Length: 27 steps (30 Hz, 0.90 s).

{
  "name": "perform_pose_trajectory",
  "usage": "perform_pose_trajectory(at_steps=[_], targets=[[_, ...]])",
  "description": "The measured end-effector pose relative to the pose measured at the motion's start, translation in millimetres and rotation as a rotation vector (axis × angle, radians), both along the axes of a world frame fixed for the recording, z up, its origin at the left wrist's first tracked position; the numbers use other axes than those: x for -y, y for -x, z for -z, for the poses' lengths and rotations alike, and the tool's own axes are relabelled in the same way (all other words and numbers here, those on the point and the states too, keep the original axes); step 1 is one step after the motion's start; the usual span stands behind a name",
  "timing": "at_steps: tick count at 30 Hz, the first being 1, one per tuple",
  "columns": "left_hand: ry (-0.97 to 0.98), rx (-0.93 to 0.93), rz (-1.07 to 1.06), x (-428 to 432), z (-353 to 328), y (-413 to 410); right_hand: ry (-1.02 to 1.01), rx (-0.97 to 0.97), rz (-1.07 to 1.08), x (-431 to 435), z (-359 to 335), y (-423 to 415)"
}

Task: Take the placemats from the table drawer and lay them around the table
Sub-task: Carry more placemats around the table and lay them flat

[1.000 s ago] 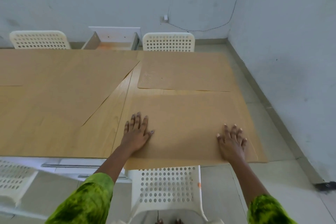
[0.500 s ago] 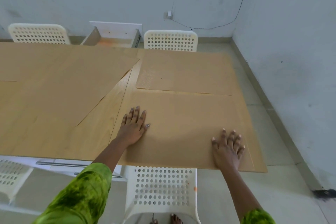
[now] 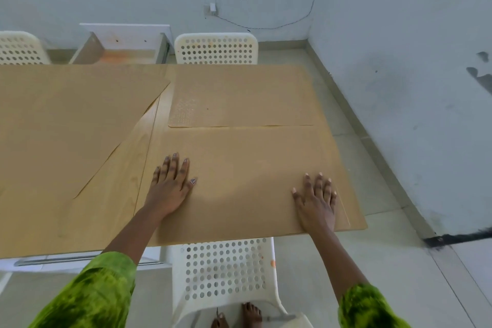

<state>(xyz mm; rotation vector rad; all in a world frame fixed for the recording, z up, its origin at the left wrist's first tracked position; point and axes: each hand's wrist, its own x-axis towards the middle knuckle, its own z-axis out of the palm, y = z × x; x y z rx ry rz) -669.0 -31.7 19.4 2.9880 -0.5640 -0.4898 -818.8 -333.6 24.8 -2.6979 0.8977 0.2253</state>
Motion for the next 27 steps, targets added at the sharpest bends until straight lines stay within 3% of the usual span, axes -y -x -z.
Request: perform_pose_trajectory(at_steps=[16,23,27], targets=[[-0.019,-0.005,0.001,1,-1,-3,0.018,0.005,0.007,0,5,-1],[-0.003,-0.015,-0.003,1,-2,-3,-0.189,0.126,0.124,14,-16,-5],[0.013,-0.004,0.009,1,-2,-3,-0.153,0.136,0.123,21,-22,-7]])
